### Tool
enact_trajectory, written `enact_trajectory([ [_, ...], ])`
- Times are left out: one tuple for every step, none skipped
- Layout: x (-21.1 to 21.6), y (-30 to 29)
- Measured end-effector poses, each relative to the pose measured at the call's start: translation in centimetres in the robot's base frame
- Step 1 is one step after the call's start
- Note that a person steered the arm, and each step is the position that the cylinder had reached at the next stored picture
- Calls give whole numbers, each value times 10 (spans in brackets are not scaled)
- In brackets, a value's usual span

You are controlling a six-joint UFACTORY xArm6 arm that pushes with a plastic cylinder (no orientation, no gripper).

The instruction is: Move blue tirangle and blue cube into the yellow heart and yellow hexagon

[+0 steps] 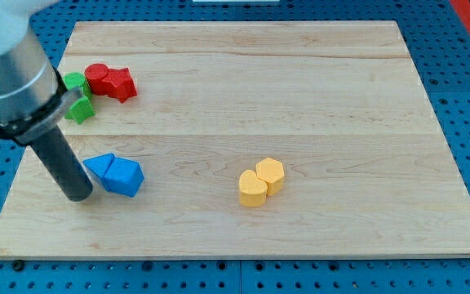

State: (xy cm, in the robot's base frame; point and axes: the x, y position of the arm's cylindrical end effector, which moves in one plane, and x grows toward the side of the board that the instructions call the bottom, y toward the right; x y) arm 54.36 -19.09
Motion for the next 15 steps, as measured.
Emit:
enact_trajectory([
  [0, 5],
  [-7, -32],
  [-35, -51],
  [-51, -51],
  [-51, -31],
  [-35, -13],
  [-28, 3],
  [-26, 18],
  [-19, 35],
  [-14, 48],
  [-16, 66],
  [-16, 88],
  [-16, 108],
  [-16, 101],
  [4, 84],
])
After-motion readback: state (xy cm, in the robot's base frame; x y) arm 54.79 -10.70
